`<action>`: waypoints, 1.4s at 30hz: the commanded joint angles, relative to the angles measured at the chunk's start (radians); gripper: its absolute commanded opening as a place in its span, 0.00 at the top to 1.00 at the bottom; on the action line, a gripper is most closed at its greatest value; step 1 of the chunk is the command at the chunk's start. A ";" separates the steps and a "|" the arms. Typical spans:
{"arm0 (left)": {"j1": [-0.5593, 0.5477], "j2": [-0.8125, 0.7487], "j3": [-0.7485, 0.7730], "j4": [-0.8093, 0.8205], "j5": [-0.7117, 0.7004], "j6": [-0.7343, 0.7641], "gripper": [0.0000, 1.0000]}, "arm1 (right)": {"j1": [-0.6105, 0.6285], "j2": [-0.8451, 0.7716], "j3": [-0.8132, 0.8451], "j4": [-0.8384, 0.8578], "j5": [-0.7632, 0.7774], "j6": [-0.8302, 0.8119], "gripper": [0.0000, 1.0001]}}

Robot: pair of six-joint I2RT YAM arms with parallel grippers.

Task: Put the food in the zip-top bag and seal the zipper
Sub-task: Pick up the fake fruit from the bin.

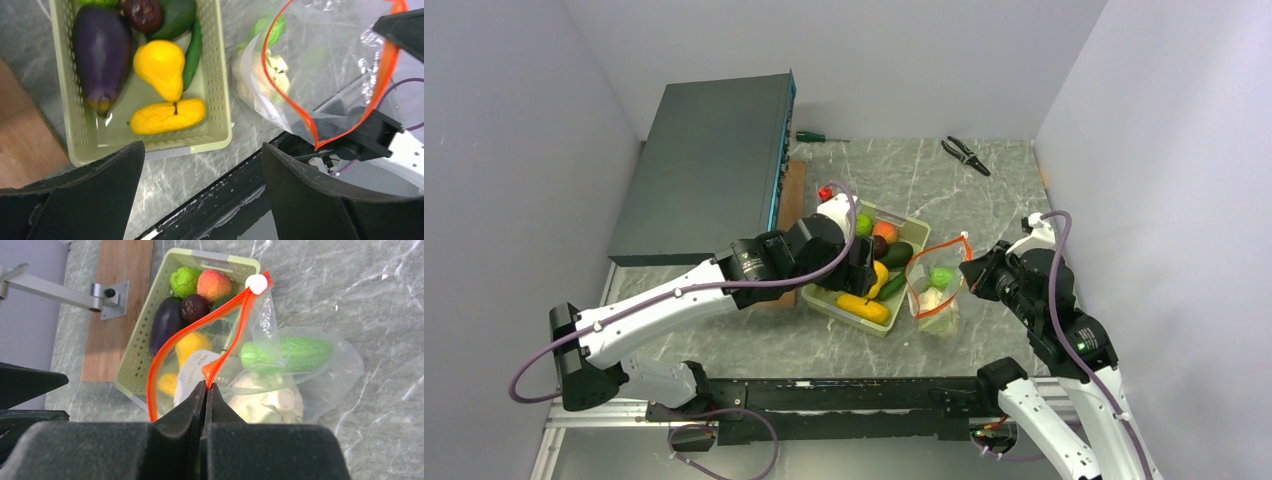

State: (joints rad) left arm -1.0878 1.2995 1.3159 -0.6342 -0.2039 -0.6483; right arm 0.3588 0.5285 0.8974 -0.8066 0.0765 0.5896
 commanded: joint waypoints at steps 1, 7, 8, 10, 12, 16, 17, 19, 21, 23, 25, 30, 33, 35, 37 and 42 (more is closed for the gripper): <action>0.000 -0.036 -0.047 -0.049 -0.053 -0.061 0.09 | 0.001 0.005 -0.019 0.038 -0.011 -0.020 1.00; 0.000 0.040 -0.011 -0.067 -0.083 -0.061 0.09 | -0.001 0.002 0.012 0.015 0.022 -0.025 1.00; 0.000 0.070 0.012 -0.074 -0.084 -0.057 0.09 | -0.001 -0.002 0.021 0.011 0.027 -0.027 1.00; 0.000 0.116 0.048 -0.088 -0.089 -0.053 0.10 | -0.001 -0.008 0.034 0.002 0.041 -0.033 1.00; 0.001 0.156 0.073 -0.084 -0.087 -0.039 0.10 | 0.000 -0.011 0.053 -0.006 0.065 -0.043 1.00; 0.006 0.246 0.144 -0.093 -0.080 -0.009 0.14 | 0.001 -0.011 0.082 -0.023 0.080 -0.053 1.00; 0.006 0.275 0.168 -0.109 -0.081 -0.001 0.14 | -0.001 -0.014 0.087 -0.023 0.079 -0.054 1.00; 0.006 0.324 0.209 -0.120 -0.087 0.018 0.15 | -0.002 -0.024 0.091 -0.026 0.080 -0.056 1.00; 0.006 0.372 0.230 -0.104 -0.096 0.036 0.16 | 0.001 -0.040 0.091 -0.031 0.089 -0.060 1.00; 0.006 0.408 0.240 -0.075 -0.125 0.045 0.19 | 0.000 -0.054 0.094 -0.038 0.107 -0.065 1.00; 0.006 0.431 0.232 -0.025 -0.147 0.050 0.25 | 0.000 -0.068 0.096 -0.048 0.125 -0.069 1.00; 0.006 0.466 0.195 0.076 -0.190 0.096 0.25 | 0.000 -0.102 0.076 -0.045 0.144 -0.071 1.00; 0.006 0.495 0.199 0.100 -0.193 0.116 0.22 | 0.000 -0.097 0.064 -0.027 0.126 -0.089 1.00; 0.006 0.507 0.190 0.109 -0.202 0.122 0.20 | 0.000 -0.072 0.072 -0.037 0.117 -0.091 1.00; 0.006 0.508 0.163 0.124 -0.218 0.125 0.19 | 0.001 -0.050 0.088 -0.054 0.101 -0.083 1.00; 0.012 0.498 0.096 0.190 -0.218 0.119 0.15 | -0.001 -0.067 0.083 -0.042 0.081 -0.065 1.00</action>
State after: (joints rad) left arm -1.0828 1.8050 1.4410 -0.5121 -0.3943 -0.5381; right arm 0.3588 0.4706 0.9512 -0.8814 0.1722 0.5236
